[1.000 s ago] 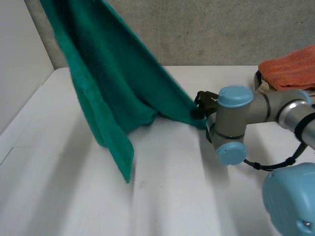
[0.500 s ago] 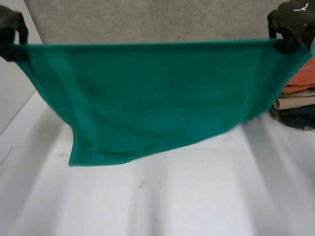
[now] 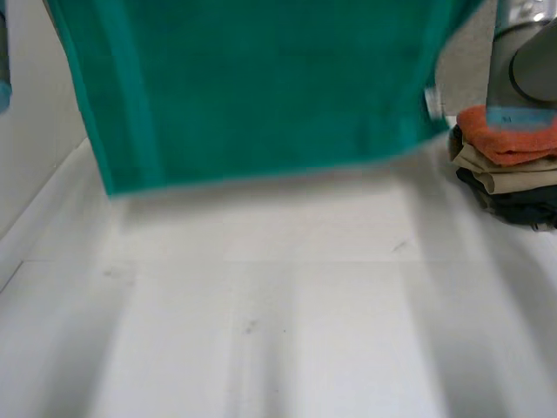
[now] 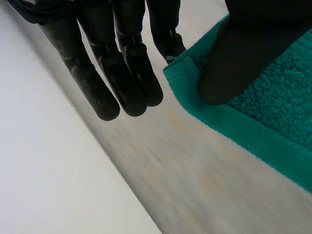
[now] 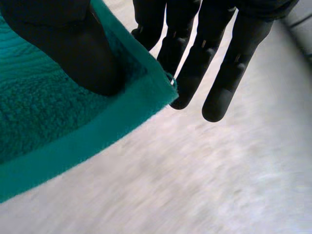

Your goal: Fold the laundry.

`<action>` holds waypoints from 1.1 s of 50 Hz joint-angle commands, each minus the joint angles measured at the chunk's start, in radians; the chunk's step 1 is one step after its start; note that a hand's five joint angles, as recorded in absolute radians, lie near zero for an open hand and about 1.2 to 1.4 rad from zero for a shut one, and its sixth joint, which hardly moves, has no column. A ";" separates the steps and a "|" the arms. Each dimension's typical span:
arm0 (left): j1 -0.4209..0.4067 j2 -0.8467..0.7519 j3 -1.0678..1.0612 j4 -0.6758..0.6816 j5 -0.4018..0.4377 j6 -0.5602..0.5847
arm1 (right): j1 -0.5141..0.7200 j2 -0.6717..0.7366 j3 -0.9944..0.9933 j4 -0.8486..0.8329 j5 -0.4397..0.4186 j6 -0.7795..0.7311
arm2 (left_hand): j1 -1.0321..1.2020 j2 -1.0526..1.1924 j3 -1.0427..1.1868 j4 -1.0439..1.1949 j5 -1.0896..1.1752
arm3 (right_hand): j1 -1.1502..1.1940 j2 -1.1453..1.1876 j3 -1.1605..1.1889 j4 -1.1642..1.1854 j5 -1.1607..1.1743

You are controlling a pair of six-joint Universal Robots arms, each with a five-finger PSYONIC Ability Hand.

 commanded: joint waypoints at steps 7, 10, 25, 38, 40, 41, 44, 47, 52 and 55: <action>0.006 0.075 -0.296 0.148 0.060 -0.155 | 0.006 -0.097 0.311 -0.042 -0.049 0.105 | 0.230 0.196 0.201 0.193 0.226 | 0.251 0.214 0.204 0.198 0.217; 0.012 0.071 -0.372 0.153 0.077 -0.151 | 0.001 -0.088 0.360 -0.033 -0.057 0.109 | 0.230 0.196 0.201 0.193 0.226 | 0.251 0.214 0.204 0.198 0.217; 0.062 0.029 -0.843 0.100 0.149 -0.010 | -0.031 -0.002 0.623 0.245 -0.097 0.019 | 0.230 0.196 0.201 0.193 0.226 | 0.251 0.214 0.204 0.198 0.217; 0.141 0.354 -1.214 -0.354 0.255 0.392 | -0.126 -0.279 0.860 0.763 -0.118 -0.068 | 0.230 0.196 0.201 0.193 0.226 | 0.251 0.214 0.204 0.198 0.217; 0.152 0.382 -1.240 -0.445 0.256 0.450 | -0.145 -0.319 0.908 0.802 -0.132 -0.102 | 0.230 0.196 0.201 0.193 0.226 | 0.251 0.214 0.204 0.198 0.217; 0.158 0.397 -1.251 -0.485 0.253 0.481 | -0.152 -0.338 0.929 0.822 -0.139 -0.125 | 0.230 0.196 0.201 0.193 0.226 | 0.251 0.214 0.204 0.198 0.217; 0.181 0.437 -1.276 -0.638 0.261 0.584 | -0.179 -0.390 1.017 0.912 -0.176 -0.260 | 0.230 0.196 0.201 0.193 0.226 | 0.251 0.214 0.204 0.198 0.217; 0.193 0.450 -1.288 -0.723 0.276 0.655 | -0.203 -0.416 1.089 0.987 -0.204 -0.410 | 0.230 0.196 0.201 0.193 0.226 | 0.251 0.214 0.204 0.198 0.217; 0.169 0.448 -1.265 -0.734 0.278 0.685 | -0.211 -0.422 1.092 0.971 -0.227 -0.497 | 0.230 0.196 0.201 0.193 0.226 | 0.251 0.214 0.204 0.198 0.217; 0.138 0.440 -1.202 -0.712 0.270 0.673 | -0.192 -0.399 1.034 0.911 -0.225 -0.425 | 0.230 0.196 0.201 0.193 0.226 | 0.251 0.214 0.204 0.198 0.217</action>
